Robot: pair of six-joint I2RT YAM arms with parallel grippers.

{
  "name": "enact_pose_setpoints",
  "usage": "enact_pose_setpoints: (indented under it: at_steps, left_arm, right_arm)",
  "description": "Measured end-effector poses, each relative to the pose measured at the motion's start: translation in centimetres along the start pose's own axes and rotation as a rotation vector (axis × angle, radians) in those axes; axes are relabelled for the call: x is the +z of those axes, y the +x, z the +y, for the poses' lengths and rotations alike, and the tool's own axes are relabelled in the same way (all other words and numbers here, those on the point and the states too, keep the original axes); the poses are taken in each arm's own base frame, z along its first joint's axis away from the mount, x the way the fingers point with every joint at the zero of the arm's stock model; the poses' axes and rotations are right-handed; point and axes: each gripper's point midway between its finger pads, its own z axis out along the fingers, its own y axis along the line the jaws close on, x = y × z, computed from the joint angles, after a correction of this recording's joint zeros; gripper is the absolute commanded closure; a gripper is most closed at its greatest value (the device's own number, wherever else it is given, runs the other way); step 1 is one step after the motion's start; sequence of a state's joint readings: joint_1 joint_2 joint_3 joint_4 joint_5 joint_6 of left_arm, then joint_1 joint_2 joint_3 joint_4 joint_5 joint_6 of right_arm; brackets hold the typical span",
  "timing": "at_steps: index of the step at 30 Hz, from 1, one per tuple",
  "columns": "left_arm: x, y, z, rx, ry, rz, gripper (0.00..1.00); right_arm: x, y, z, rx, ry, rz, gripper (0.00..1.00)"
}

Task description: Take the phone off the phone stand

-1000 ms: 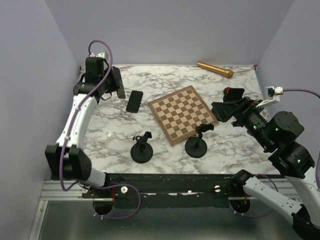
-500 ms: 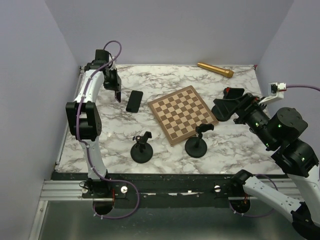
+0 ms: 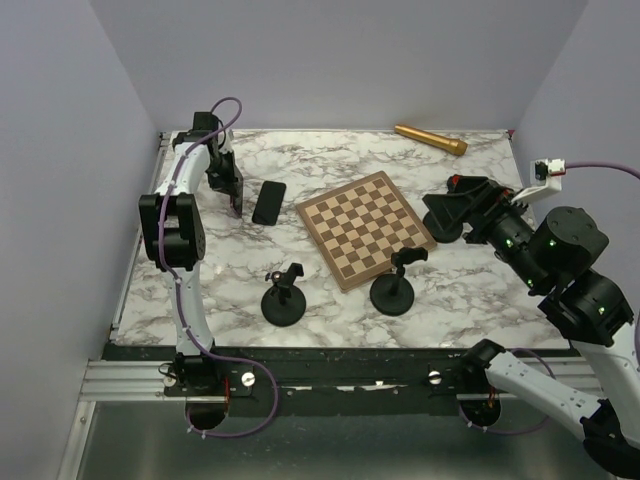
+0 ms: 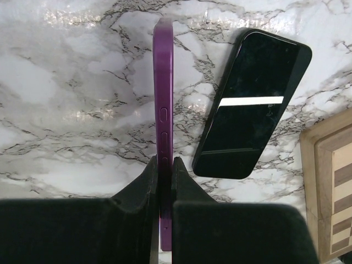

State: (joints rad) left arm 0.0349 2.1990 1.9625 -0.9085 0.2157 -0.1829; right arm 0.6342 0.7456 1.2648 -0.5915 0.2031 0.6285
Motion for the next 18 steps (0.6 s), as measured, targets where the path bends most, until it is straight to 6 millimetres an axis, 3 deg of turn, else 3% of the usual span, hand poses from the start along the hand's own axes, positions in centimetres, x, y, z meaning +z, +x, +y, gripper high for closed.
enact_pose_setpoints:
  at_steps: [14, 18]
  left_arm:
    - [2.0, 1.5, -1.3, -0.011, 0.073, 0.072, 0.94]
    - [2.0, 1.6, -1.7, -0.015, 0.097, 0.076, 0.88]
  right_arm:
    - [-0.2, 0.0, 0.1, 0.022, 0.001, 0.002, 0.0]
    - [-0.1, 0.1, 0.0, 0.029, 0.002, 0.004, 0.0]
